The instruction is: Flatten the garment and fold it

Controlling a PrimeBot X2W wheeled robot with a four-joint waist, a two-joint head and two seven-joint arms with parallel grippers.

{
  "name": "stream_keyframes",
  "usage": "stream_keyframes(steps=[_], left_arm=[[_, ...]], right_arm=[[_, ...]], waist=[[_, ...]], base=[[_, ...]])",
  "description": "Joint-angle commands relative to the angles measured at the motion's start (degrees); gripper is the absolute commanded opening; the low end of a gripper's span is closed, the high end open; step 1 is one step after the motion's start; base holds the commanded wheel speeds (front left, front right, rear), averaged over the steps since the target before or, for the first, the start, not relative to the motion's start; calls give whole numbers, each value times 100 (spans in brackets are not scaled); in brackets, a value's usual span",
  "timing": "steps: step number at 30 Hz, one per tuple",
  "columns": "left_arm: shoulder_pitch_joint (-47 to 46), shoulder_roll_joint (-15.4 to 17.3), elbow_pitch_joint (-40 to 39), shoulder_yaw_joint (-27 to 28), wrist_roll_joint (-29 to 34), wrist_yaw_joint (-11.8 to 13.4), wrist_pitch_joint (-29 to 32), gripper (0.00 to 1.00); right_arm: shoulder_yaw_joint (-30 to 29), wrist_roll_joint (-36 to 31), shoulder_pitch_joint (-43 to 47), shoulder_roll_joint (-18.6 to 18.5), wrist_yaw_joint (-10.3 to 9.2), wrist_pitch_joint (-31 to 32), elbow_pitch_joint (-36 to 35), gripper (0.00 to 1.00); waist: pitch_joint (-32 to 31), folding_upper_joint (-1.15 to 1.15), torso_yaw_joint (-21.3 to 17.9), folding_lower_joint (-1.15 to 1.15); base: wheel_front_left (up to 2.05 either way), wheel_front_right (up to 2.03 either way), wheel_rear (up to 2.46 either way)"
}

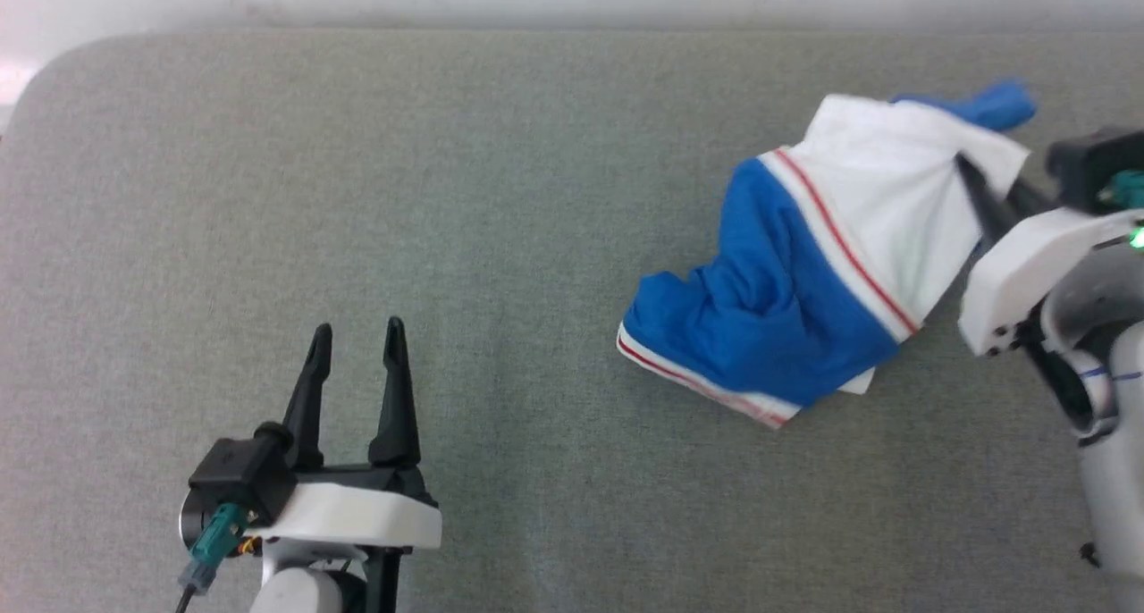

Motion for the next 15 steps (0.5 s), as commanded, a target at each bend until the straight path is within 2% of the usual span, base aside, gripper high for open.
stream_keyframes(steps=[1,7,11,15], left_arm=[[91,-25,27,43,59,-57,-27,100],[312,-32,39,130,103,-95,-27,100],[379,-35,71,119,123,-136,-27,100],[404,-37,104,123,134,-162,-27,100]], right_arm=[[-117,0,-66,-25,-11,-72,-45,0],[-1001,-154,619,50,-11,-165,-289,0],[-1701,-283,1596,367,-11,-154,-443,0],[-2028,-452,2526,796,-11,-72,-431,0]], waist=[[-280,0,-204,0],[-516,0,-369,0],[-521,0,-406,0],[-473,0,-461,0]], base=[[0,0,0],[0,0,0],[0,0,0],[0,0,0]])
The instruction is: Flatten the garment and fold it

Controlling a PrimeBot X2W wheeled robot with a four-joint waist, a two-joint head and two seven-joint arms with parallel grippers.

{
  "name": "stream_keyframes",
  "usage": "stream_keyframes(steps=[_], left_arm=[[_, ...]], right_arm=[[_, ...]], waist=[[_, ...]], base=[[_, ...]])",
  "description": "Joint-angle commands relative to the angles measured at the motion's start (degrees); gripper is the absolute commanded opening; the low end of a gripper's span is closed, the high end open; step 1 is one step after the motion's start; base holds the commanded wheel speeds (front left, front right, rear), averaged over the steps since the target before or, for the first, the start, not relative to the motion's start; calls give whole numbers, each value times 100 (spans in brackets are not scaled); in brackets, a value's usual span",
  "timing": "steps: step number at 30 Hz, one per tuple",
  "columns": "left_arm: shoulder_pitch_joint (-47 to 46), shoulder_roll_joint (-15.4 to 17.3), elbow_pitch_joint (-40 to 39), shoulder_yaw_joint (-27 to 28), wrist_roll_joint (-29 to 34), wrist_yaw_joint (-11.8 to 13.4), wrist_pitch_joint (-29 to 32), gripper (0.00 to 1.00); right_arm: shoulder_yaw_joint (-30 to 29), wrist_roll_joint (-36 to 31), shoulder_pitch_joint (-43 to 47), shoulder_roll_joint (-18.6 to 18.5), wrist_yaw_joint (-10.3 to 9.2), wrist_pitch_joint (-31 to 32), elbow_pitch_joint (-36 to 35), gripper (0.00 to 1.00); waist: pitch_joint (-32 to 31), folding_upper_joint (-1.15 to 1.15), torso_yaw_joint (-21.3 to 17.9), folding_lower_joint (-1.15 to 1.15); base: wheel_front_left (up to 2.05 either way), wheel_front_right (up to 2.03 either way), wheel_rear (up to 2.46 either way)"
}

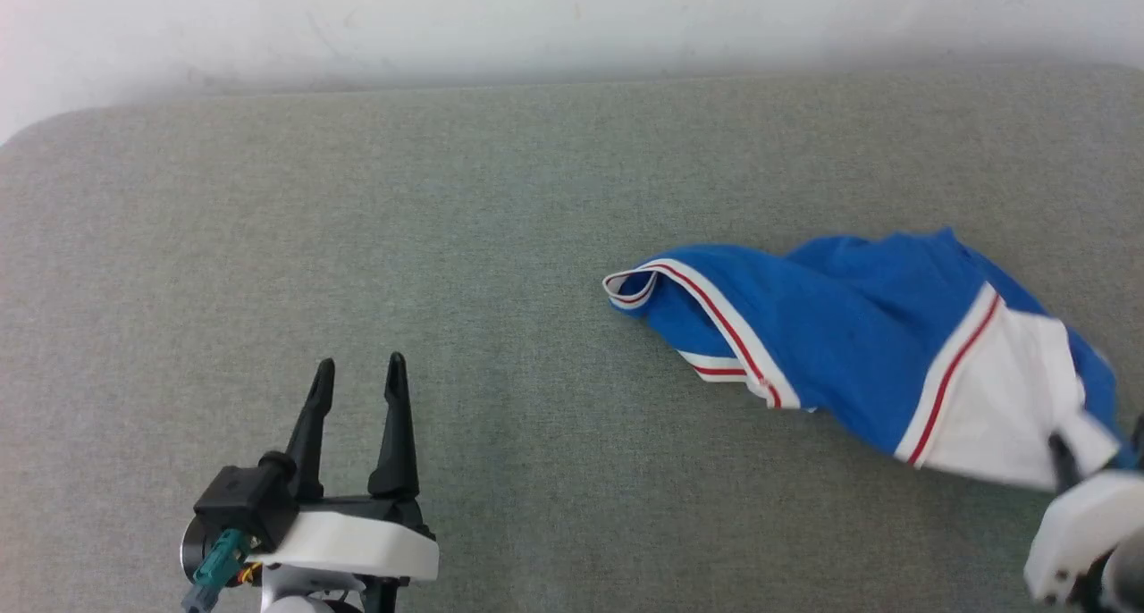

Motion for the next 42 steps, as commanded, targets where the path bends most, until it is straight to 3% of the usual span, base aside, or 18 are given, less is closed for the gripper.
stream_keyframes(steps=[1,2,3,10,17,26,35,36,37,38,42], left_arm=[[81,-19,23,20,49,-51,-27,100],[78,-19,29,28,53,-54,-27,100],[74,-19,37,36,56,-57,-27,100],[-2,-21,67,65,86,-65,-27,100],[-64,-26,53,58,54,-76,-27,100],[-258,-32,30,9,32,-102,-27,100],[-398,-35,24,49,43,-103,-27,100],[-413,-35,28,53,47,-102,-27,100],[-429,-35,33,57,54,-103,-27,100],[-446,-35,39,59,63,-106,-27,100],[-484,-36,58,55,86,-116,-27,100]], right_arm=[[-24,-67,149,100,-11,7,2,0],[-50,-104,260,167,-11,0,33,26],[-58,-142,335,220,-11,-2,66,100],[116,-182,-44,303,-11,-197,-231,100],[442,-159,-748,-150,-11,245,-664,100],[341,-27,-1201,-818,-11,1001,56,100],[263,104,-1128,-688,-11,979,407,100],[275,118,-1137,-650,-11,968,423,48],[279,119,-1150,-612,-11,962,440,28],[294,104,-1159,-583,-11,965,455,0],[288,71,-1207,-474,-11,934,451,0]], waist=[[27,0,-34,1],[35,0,-52,1],[38,0,-69,1],[62,0,-159,1],[178,0,-109,1],[597,0,143,1],[908,0,161,1],[916,0,149,1],[919,0,134,1],[917,0,120,1],[872,0,78,1]], base=[[0,0,0],[0,0,0],[0,0,0],[0,0,0],[0,0,0],[0,0,0],[0,0,0],[0,0,0],[0,0,0],[0,0,0],[0,0,0]])
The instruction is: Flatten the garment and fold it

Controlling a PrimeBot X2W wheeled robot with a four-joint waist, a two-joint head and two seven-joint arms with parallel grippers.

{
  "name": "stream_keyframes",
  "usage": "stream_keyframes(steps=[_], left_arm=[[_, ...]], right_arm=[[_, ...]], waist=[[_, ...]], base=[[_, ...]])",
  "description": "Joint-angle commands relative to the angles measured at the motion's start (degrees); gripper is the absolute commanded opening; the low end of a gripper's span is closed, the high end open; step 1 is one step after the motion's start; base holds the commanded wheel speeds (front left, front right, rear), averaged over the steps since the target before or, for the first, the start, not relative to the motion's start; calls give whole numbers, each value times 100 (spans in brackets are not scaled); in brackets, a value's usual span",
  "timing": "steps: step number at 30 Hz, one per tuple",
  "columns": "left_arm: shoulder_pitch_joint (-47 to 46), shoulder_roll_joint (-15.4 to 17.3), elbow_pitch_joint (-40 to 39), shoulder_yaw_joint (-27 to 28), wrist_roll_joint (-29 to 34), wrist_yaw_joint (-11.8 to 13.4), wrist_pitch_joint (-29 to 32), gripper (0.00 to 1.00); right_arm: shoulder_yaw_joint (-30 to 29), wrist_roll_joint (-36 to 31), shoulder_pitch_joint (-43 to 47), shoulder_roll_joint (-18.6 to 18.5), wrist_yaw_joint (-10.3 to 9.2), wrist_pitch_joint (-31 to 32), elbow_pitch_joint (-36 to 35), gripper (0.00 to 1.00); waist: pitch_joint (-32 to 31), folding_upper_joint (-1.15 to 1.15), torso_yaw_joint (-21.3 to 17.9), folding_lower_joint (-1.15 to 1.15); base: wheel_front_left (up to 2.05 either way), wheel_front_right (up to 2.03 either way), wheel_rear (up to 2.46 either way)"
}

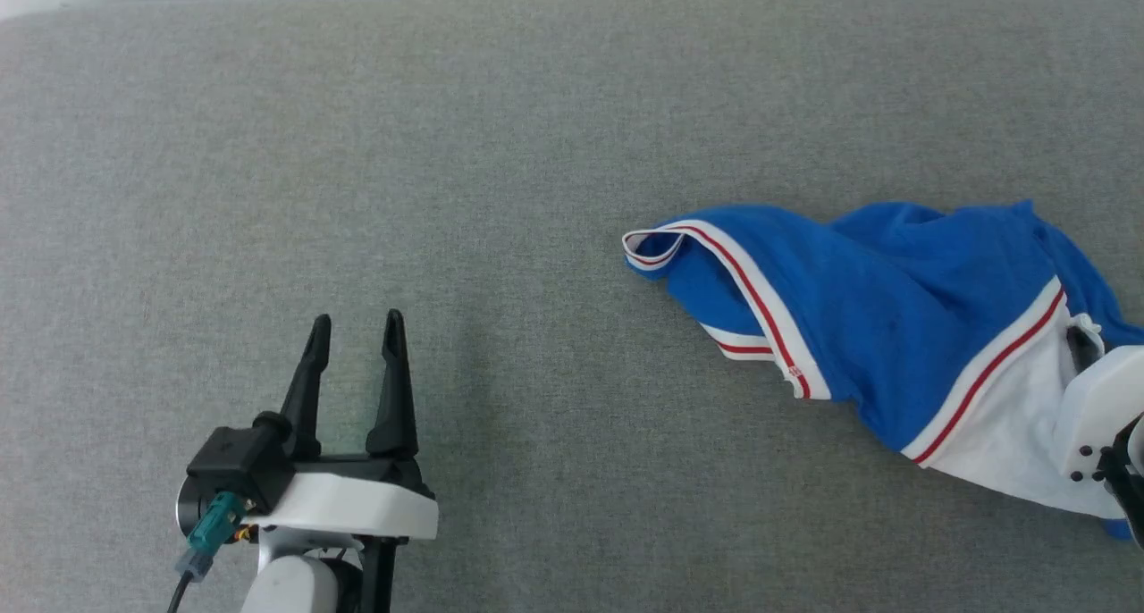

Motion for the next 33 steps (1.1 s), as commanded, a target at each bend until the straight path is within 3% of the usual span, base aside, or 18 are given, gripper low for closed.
stream_keyframes(steps=[1,11,17,23,27,33], left_arm=[[-83,-25,14,12,47,-38,-27,100],[65,-26,99,40,-51,-11,-27,100],[234,-26,98,63,-128,31,-27,100],[230,-27,94,-10,-188,24,-27,100],[202,-27,113,-70,-249,45,-27,100],[185,-27,187,-159,-302,46,-27,100]], right_arm=[[19,-22,-67,6,-11,-25,30,0],[347,17,-538,-217,-11,-320,-758,0],[1007,54,-1180,-485,-11,-412,-1240,0],[1881,55,-1925,-644,-11,-495,-931,0],[2618,183,-2208,-376,-11,-580,-586,0],[3955,568,-2163,329,-11,-778,55,0]], waist=[[-36,0,-23,-1],[-571,0,-120,-1],[-894,0,-117,-1],[-903,0,68,-1],[-805,0,240,-1],[-714,0,476,-1]], base=[[0,0,0],[0,0,0],[0,0,0],[0,0,0],[0,0,0],[0,0,0]])
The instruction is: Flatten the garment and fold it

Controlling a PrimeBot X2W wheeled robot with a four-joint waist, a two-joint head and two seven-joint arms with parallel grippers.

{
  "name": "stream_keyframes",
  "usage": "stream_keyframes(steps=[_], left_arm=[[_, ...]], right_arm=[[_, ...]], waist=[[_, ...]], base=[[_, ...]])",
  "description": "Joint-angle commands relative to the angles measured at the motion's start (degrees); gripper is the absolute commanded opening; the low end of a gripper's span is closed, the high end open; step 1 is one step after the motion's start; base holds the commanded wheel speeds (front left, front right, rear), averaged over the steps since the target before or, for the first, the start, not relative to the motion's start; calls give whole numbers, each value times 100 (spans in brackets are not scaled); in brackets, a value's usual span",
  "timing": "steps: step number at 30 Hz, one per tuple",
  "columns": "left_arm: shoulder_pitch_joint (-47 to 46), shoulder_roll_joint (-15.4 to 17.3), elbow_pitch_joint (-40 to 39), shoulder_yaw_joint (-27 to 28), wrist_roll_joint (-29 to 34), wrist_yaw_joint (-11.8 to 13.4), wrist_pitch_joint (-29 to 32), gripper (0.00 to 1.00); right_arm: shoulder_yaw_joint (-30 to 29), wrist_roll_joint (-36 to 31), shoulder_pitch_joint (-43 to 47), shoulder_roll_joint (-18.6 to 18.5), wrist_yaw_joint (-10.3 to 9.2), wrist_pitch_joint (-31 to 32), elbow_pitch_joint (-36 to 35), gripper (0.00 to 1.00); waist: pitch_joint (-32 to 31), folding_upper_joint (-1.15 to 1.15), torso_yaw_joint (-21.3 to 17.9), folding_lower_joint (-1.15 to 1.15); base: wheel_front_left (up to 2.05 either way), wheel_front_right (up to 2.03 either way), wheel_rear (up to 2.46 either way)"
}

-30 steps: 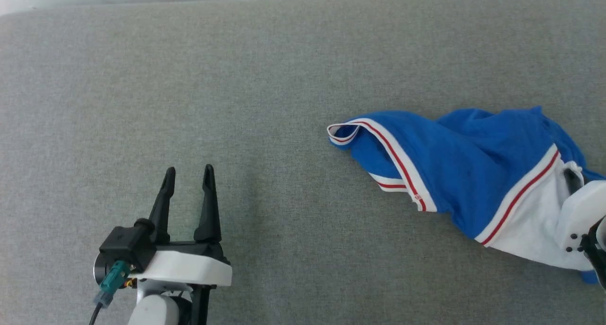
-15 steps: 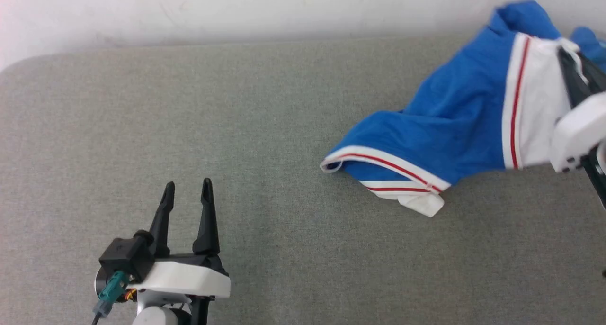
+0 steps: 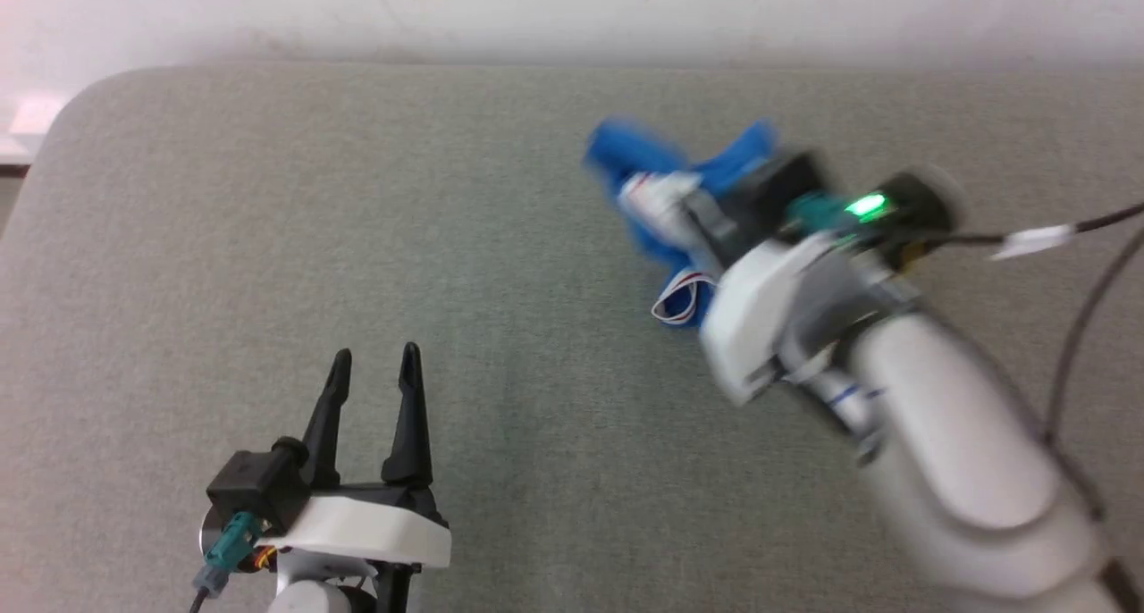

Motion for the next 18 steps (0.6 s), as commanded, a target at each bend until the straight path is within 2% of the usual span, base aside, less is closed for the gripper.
stream_keyframes(steps=[1,5,6,7,12,18], left_arm=[[-26,-9,36,-30,-46,35,-27,100],[-52,-9,98,-87,-67,36,-27,100],[-51,-9,114,-100,-75,39,-27,100],[-47,-9,132,-114,-81,42,-27,100],[18,-9,186,-144,-102,68,-27,100],[92,-9,176,-112,-117,89,-27,100]], right_arm=[[141,90,74,95,-11,-78,108,0],[931,428,265,420,-11,-265,583,0],[1087,515,304,470,-11,-308,690,38],[1236,601,342,508,-11,-336,796,100],[1390,915,317,582,-11,-493,1017,100],[531,959,107,279,-11,-696,719,100]], waist=[[62,0,128,0],[41,0,229,0],[28,0,246,0],[7,0,261,0],[-102,0,262,0],[-172,0,179,0]], base=[[0,0,0],[0,0,0],[0,0,0],[0,0,0],[0,0,0],[0,0,0]])
